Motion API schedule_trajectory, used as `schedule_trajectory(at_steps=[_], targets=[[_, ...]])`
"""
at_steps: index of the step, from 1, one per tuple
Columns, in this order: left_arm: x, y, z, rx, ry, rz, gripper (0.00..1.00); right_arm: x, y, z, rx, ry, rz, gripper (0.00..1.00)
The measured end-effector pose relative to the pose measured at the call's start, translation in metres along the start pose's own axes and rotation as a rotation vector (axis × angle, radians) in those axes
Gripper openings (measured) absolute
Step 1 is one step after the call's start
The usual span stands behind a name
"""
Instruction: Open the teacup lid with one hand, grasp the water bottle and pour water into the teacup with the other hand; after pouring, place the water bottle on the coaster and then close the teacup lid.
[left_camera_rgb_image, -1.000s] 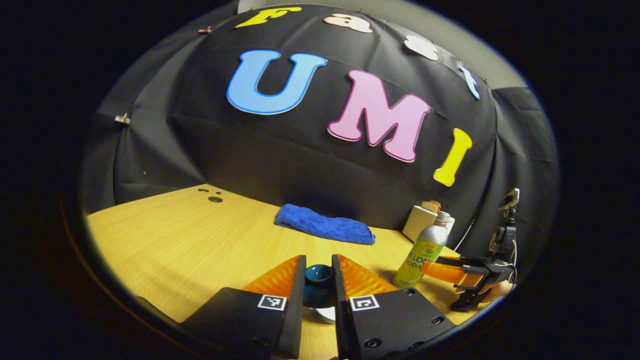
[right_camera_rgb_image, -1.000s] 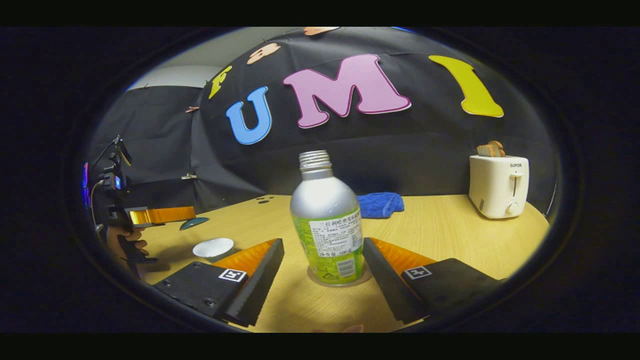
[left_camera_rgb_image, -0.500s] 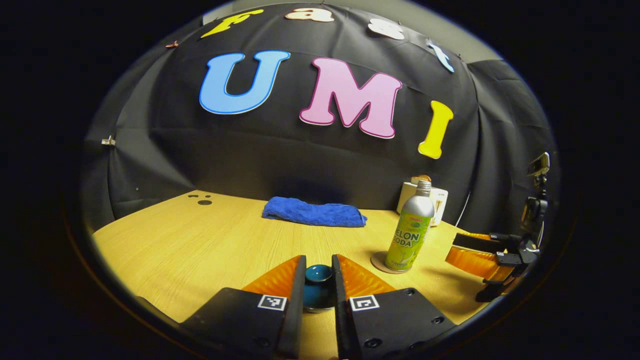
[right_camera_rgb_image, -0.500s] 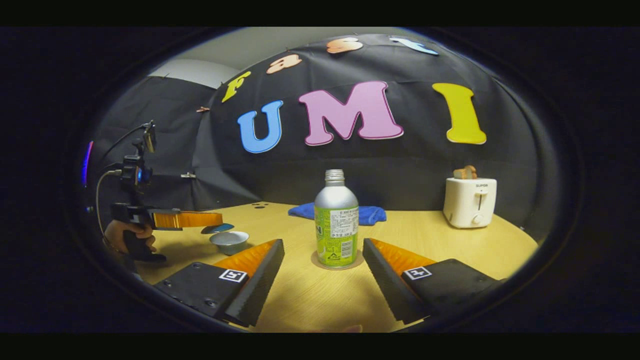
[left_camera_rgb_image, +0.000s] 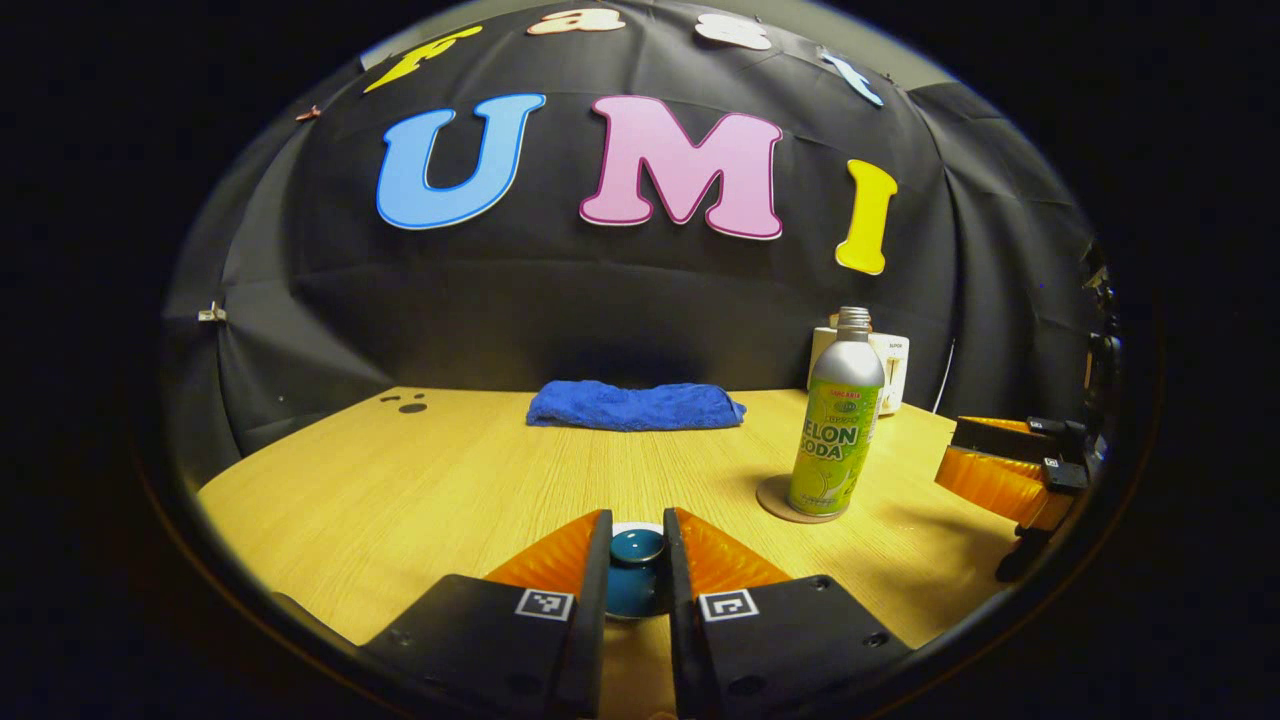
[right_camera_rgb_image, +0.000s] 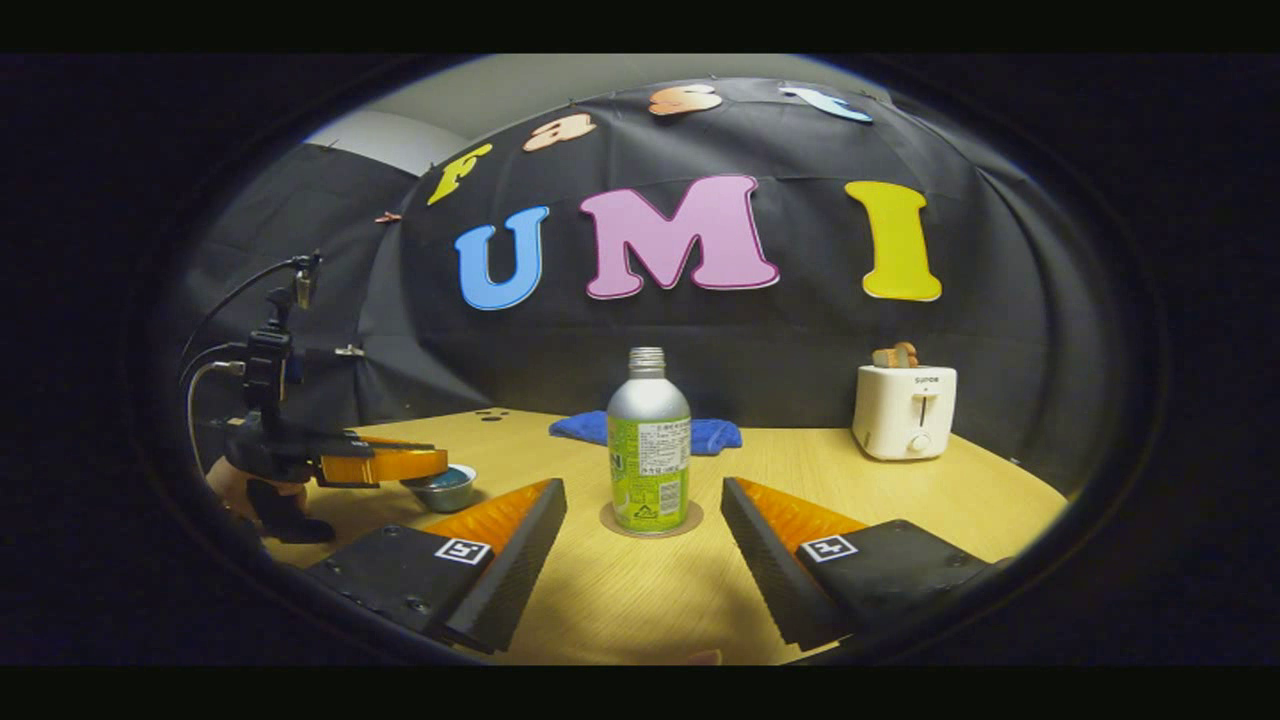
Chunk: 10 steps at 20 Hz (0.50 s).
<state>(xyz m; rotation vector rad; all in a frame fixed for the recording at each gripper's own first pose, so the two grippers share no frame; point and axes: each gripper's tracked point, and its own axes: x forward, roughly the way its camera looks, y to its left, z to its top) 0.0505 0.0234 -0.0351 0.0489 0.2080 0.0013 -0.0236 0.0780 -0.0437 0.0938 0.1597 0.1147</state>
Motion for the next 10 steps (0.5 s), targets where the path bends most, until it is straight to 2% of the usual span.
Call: schedule_trajectory(at_steps=[6,7,8,10], targets=[[0.0054,0.0003,-0.0017,0.048,0.004,0.02,0.32,-0.0022,0.0059,0.0004,0.002,0.001,0.023,0.96],[0.0057,0.001,-0.0012,0.05,0.006,0.027,0.35,-0.0029,0.0085,0.0004,0.002,0.002,0.035,0.96],[0.0067,0.0017,-0.0026,0.052,0.008,0.034,0.32,-0.0029,0.0097,0.0004,0.002,0.002,0.042,0.96],[0.0067,0.002,-0.0024,0.05,0.007,0.04,0.35,-0.0024,0.0089,-0.0003,0.002,0.003,0.043,0.96]])
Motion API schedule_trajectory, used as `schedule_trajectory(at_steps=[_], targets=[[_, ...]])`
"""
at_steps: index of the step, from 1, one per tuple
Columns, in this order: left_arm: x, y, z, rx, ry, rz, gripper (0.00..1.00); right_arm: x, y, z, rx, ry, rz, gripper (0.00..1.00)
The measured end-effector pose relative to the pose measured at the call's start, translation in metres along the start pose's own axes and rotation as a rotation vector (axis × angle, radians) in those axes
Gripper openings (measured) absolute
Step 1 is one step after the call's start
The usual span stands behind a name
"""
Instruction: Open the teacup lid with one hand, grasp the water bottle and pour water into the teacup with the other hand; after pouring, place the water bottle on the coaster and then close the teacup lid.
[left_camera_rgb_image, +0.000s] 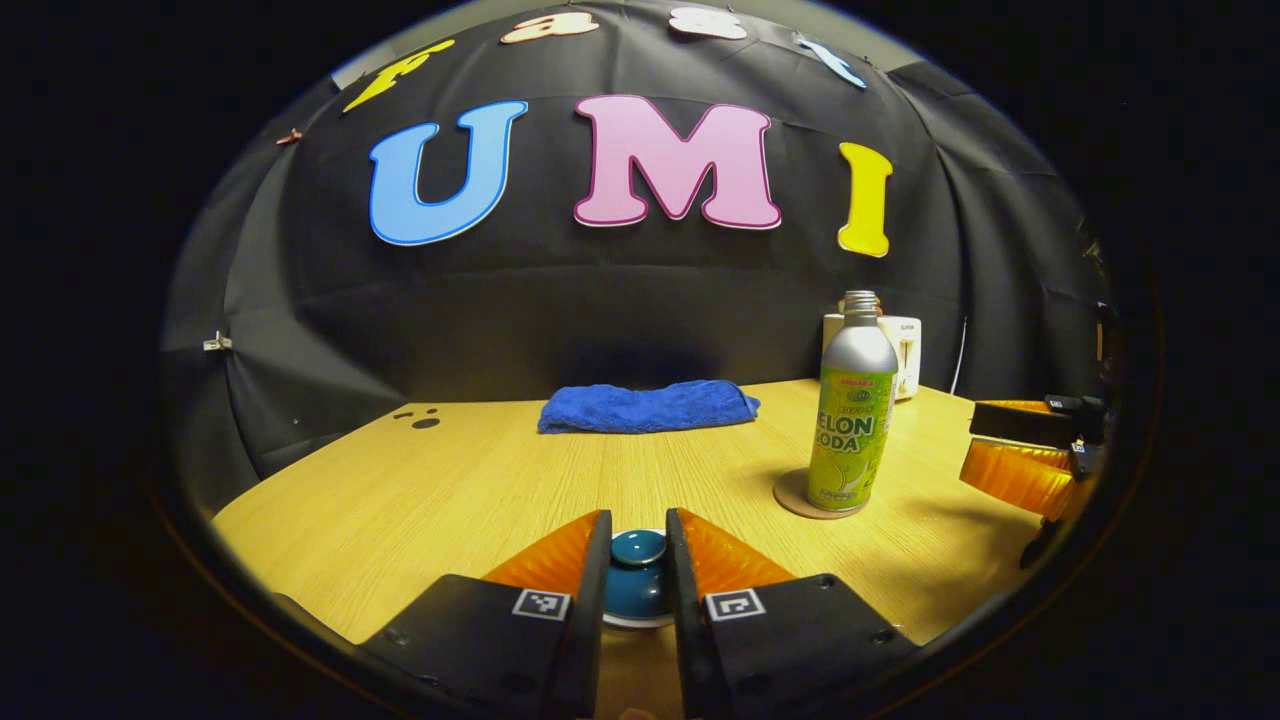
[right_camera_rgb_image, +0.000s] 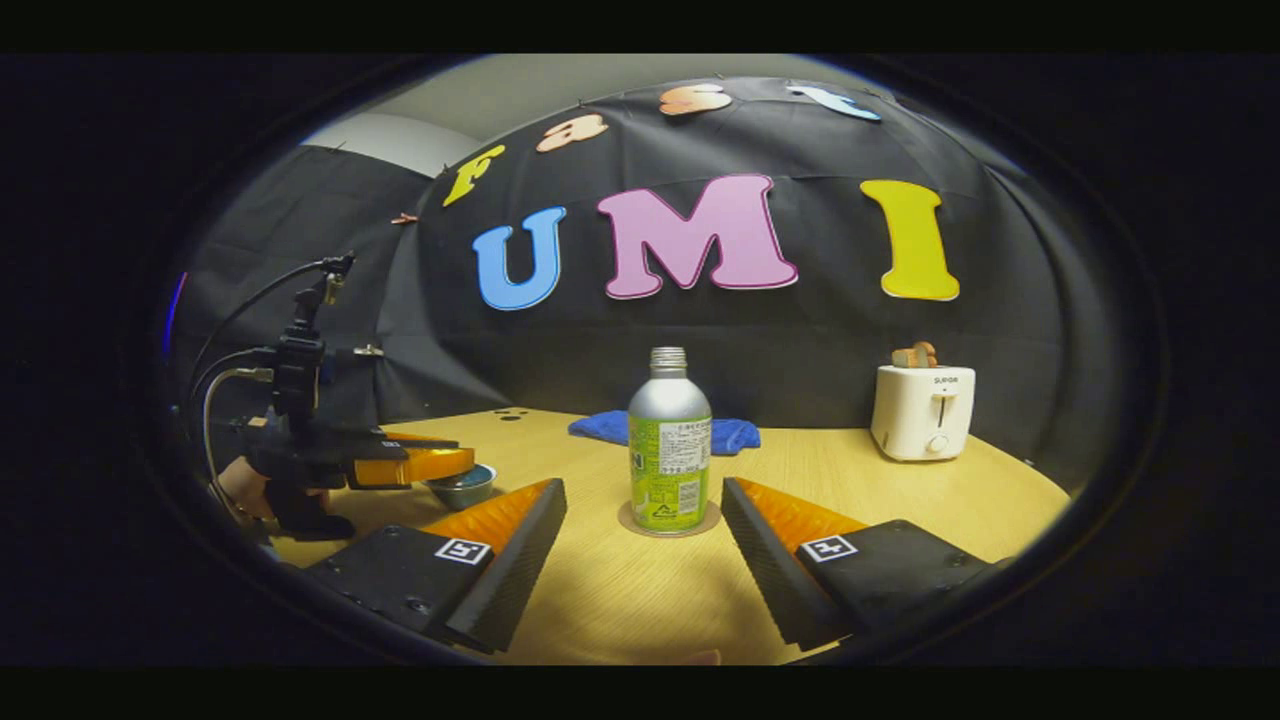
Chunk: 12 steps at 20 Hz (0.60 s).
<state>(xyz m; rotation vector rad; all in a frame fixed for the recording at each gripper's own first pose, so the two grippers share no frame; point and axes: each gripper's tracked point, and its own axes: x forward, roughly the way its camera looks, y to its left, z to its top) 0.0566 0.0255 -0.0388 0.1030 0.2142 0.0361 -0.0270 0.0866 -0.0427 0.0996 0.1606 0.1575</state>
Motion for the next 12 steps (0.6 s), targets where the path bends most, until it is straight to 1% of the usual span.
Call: schedule_trajectory(at_steps=[3,4,5,6,7,8,11,12], targets=[[-0.002,0.002,0.001,-0.015,-0.01,0.011,0.39,-0.001,0.001,0.001,0.0,0.001,0.0,0.96],[-0.003,0.002,0.001,-0.022,-0.013,0.016,0.43,-0.001,0.0,0.001,0.0,0.001,0.0,0.96],[-0.005,0.004,0.002,-0.03,-0.018,0.024,0.45,0.0,0.0,0.001,0.0,0.001,0.0,0.96],[-0.007,0.004,0.003,-0.037,-0.029,0.029,0.5,0.0,0.0,0.001,0.0,0.001,0.0,0.96],[-0.009,0.003,0.004,-0.045,-0.037,0.033,0.52,-0.001,0.0,0.001,0.0,0.001,0.0,0.96],[-0.012,0.002,0.005,-0.05,-0.046,0.037,0.55,0.0,0.0,0.001,0.0,0.001,0.0,0.96],[-0.017,-0.005,0.009,-0.035,-0.075,0.047,0.64,-0.002,-0.002,0.001,0.0,0.001,-0.009,0.96],[-0.019,-0.008,0.01,-0.023,-0.086,0.052,0.71,-0.002,-0.003,0.001,-0.002,0.001,-0.016,0.96]])
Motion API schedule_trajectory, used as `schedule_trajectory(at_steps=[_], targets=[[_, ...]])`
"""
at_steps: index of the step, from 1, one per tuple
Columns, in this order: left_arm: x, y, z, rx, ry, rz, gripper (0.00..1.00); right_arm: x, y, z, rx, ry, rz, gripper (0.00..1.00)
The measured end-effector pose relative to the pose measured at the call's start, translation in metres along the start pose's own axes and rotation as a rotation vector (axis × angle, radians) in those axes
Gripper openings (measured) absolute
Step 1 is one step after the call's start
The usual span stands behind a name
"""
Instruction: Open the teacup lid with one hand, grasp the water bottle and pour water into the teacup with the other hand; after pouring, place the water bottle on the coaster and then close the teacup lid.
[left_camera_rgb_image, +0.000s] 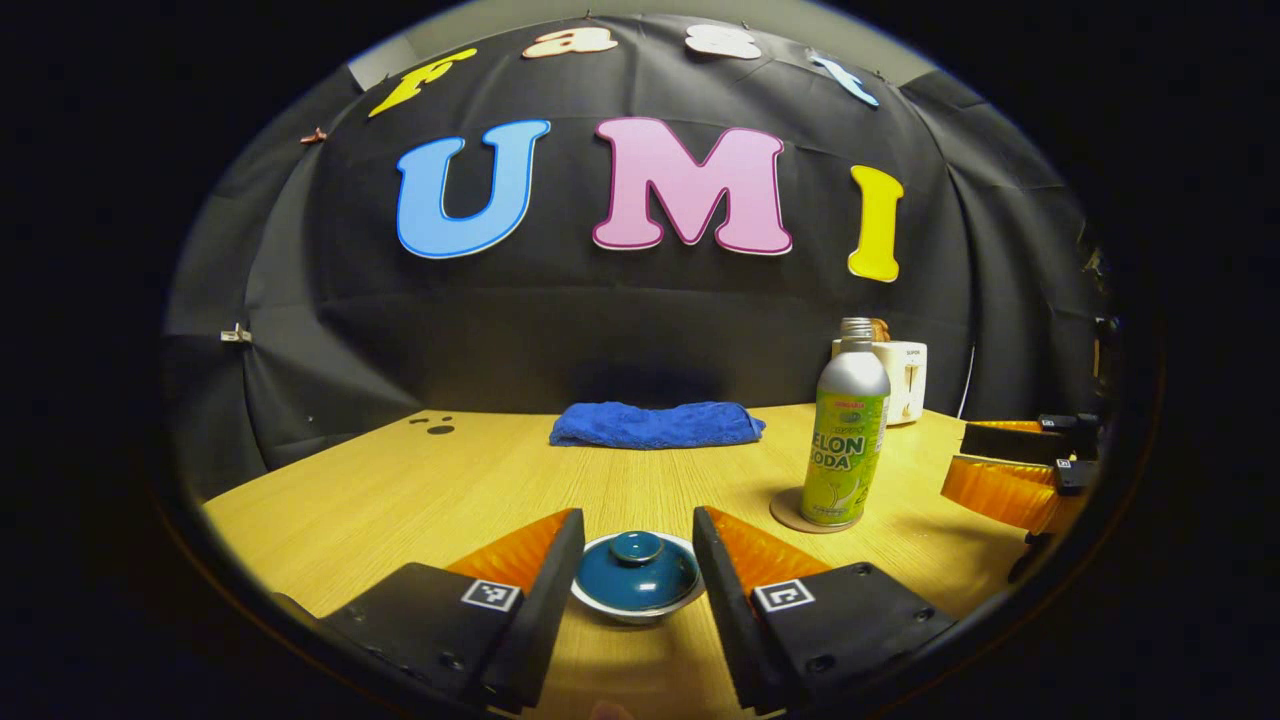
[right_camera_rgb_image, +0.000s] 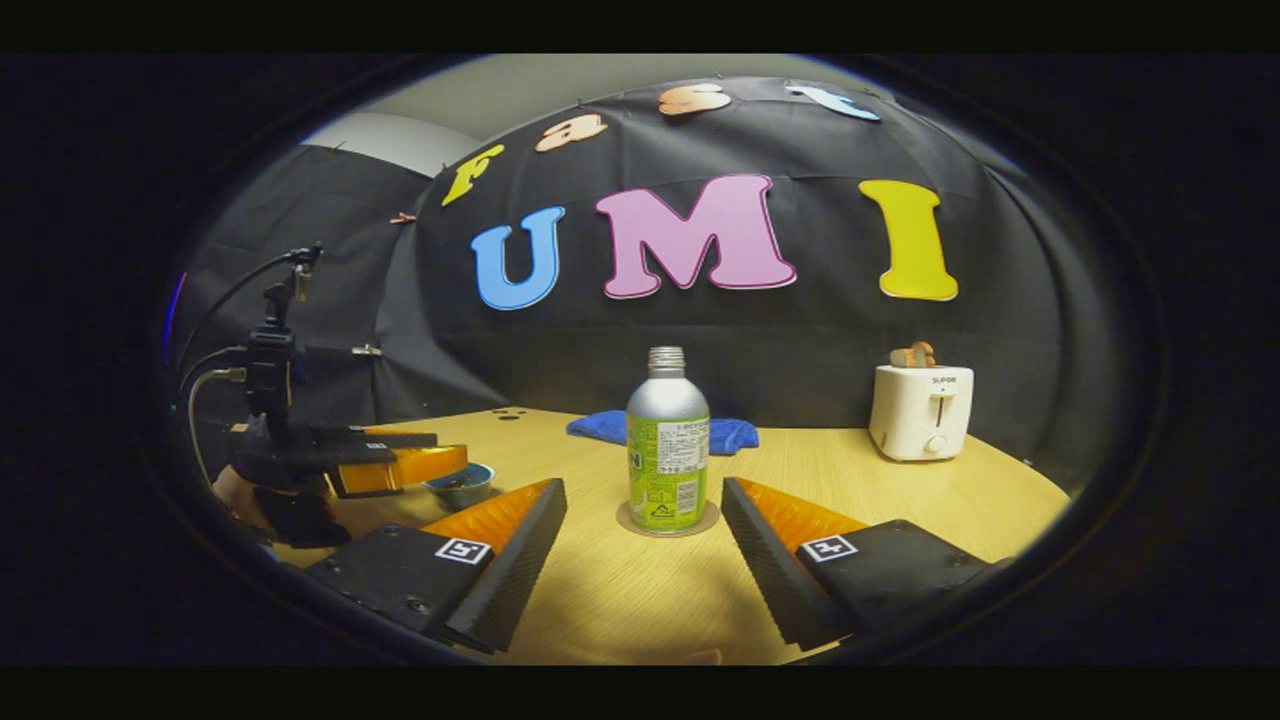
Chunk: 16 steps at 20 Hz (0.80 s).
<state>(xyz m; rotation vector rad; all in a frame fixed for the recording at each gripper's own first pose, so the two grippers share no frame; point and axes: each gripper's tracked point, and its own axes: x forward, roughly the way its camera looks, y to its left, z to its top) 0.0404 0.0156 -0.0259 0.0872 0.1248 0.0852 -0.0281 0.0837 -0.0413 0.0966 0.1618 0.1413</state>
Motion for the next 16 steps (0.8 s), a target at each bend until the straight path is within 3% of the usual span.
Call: schedule_trajectory(at_steps=[2,5,7,9,10,12,16], targets=[[-0.002,-0.002,0.002,0.023,-0.018,0.018,0.79,0.0,-0.002,0.0,0.0,-0.001,-0.013,0.96],[-0.007,-0.008,0.009,0.026,-0.059,0.038,0.8,-0.001,-0.001,0.0,0.0,-0.001,-0.018,0.96],[-0.007,-0.021,0.013,-0.03,-0.084,0.002,0.81,-0.001,-0.002,0.0,0.0,0.0,-0.019,0.96],[-0.009,-0.028,0.012,-0.019,-0.091,-0.023,0.86,-0.002,-0.003,0.0,-0.001,-0.001,-0.03,0.96],[-0.009,-0.03,0.011,-0.019,-0.087,-0.028,0.93,-0.001,-0.004,0.0,-0.001,-0.001,-0.031,0.96],[-0.008,-0.028,0.012,-0.022,-0.088,-0.018,0.97,-0.002,-0.004,0.0,-0.001,-0.001,-0.031,0.96],[-0.007,-0.03,0.012,-0.021,-0.087,-0.017,0.98,-0.001,-0.004,0.0,-0.001,0.0,-0.031,0.96]])
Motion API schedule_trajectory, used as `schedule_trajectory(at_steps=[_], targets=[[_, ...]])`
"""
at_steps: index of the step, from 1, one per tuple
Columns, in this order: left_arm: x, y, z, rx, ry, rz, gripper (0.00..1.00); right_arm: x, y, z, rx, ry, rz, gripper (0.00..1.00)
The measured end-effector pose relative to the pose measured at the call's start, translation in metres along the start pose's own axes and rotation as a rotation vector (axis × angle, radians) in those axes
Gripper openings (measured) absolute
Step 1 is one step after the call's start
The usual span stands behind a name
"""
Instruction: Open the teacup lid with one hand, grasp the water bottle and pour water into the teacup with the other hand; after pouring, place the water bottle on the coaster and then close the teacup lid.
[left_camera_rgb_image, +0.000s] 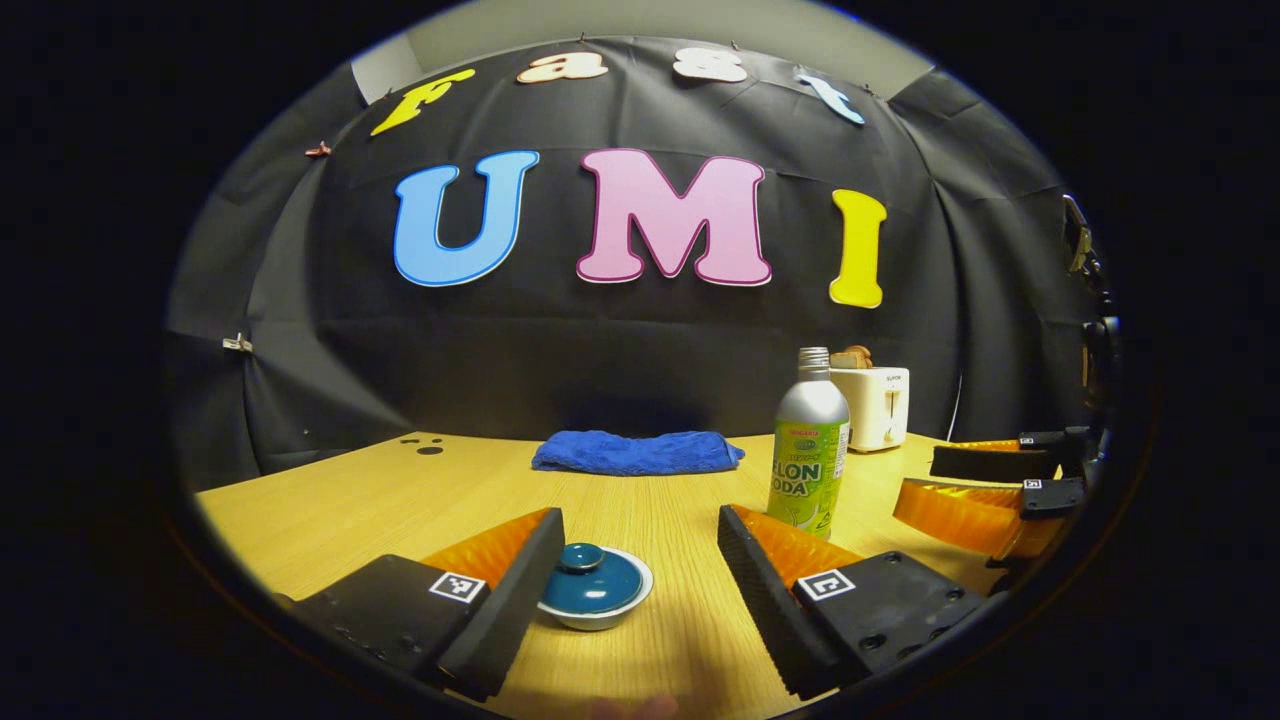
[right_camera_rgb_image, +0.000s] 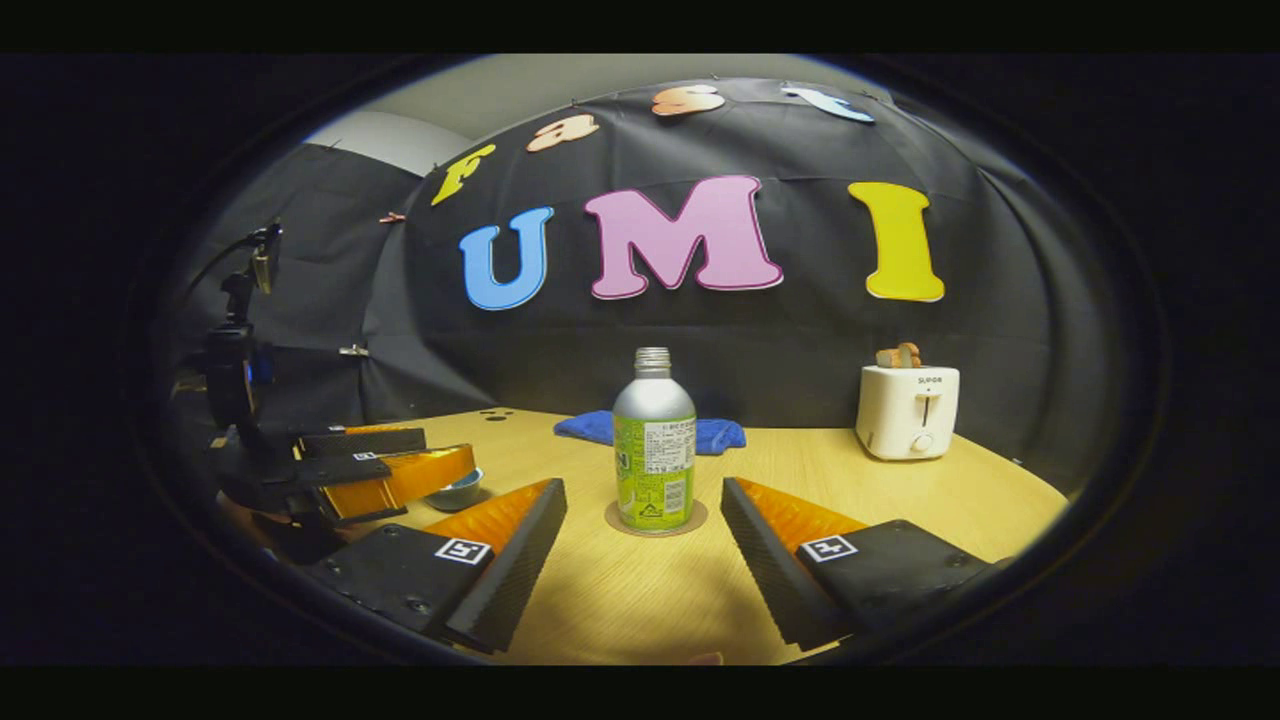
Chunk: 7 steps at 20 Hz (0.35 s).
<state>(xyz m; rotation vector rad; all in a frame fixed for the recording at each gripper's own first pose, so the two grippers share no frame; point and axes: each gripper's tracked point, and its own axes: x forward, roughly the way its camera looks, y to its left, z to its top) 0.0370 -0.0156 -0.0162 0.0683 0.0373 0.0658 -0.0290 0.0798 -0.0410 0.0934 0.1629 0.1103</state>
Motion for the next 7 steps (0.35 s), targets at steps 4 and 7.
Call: schedule_trajectory(at_steps=[4,7], targets=[[0.0001,-0.0001,0.0007,0.0,0.0,0.0,0.98,-0.0004,0.0003,0.0002,0.0,0.0,0.0,0.96],[-0.0005,0.0003,-0.0001,0.0,0.0,0.0,0.98,-0.0006,0.0005,-0.0002,0.0,0.0,0.0,0.96]])
